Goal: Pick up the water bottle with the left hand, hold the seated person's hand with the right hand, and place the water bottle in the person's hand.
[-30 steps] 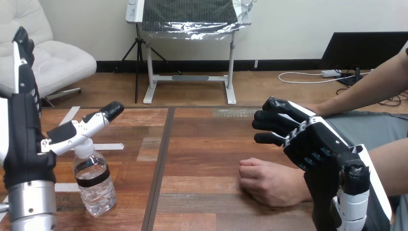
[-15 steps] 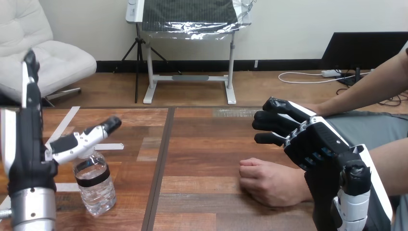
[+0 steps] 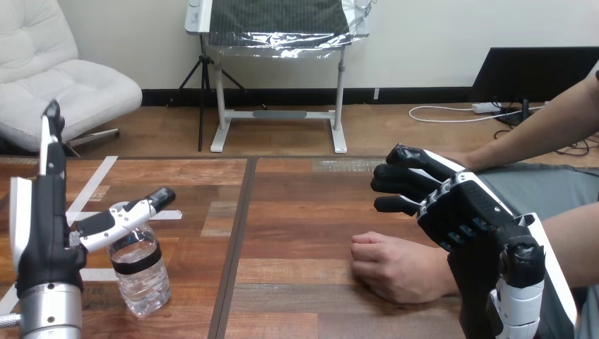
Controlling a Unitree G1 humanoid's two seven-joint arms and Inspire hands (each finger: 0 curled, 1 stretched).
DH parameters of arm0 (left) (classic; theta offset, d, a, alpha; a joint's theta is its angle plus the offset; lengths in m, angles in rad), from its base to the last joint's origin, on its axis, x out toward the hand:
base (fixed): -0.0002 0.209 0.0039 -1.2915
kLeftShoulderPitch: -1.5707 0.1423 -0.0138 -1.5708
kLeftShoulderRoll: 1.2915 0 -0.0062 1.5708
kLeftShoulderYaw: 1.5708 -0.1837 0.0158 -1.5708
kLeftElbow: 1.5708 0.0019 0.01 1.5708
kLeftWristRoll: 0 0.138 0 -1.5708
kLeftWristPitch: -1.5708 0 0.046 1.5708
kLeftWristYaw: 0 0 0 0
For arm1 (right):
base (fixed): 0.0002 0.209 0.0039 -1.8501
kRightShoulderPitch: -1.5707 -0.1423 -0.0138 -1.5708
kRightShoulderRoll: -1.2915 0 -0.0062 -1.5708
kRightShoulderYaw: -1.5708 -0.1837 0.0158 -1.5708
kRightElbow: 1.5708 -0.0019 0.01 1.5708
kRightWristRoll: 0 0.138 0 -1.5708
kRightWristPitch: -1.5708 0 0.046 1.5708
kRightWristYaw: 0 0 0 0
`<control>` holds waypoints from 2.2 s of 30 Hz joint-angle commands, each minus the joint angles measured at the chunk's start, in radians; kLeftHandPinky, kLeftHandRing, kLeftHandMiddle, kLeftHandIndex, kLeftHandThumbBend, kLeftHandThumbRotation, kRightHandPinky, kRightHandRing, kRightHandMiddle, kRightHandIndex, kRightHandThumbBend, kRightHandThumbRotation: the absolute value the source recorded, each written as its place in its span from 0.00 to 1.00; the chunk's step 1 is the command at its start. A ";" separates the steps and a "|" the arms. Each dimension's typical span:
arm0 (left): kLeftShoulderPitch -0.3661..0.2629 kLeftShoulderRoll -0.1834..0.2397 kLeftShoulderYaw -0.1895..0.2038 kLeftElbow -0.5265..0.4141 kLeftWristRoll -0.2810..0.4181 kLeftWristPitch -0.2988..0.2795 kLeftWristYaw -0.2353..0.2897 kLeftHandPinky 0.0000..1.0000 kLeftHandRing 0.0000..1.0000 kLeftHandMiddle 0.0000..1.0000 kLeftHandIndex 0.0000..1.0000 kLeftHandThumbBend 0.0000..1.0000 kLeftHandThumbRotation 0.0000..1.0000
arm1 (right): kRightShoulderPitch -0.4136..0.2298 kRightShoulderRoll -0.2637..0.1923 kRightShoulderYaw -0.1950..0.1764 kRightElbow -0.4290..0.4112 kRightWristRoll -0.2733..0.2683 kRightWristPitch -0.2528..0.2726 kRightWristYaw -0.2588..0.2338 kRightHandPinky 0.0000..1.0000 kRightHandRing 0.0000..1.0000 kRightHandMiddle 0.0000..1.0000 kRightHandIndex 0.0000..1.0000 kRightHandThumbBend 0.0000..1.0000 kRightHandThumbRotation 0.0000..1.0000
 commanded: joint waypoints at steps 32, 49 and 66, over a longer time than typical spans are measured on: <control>-0.191 0.088 -0.024 0.386 0.002 -0.138 0.024 1.00 1.00 1.00 1.00 1.00 0.15 | -0.029 0.007 -0.013 -0.022 0.004 -0.015 -0.008 0.71 0.76 0.76 0.78 0.82 1.00; -0.244 0.102 -0.043 0.533 0.000 -0.162 0.025 1.00 1.00 1.00 1.00 1.00 0.19 | -0.032 0.002 -0.010 -0.028 0.013 -0.005 -0.003 0.71 0.76 0.76 0.78 0.82 1.00; -0.285 0.097 -0.058 0.643 -0.049 -0.179 -0.001 1.00 1.00 1.00 1.00 1.00 0.19 | -0.034 0.000 -0.013 -0.027 0.012 -0.011 -0.002 0.72 0.77 0.76 0.78 0.81 1.00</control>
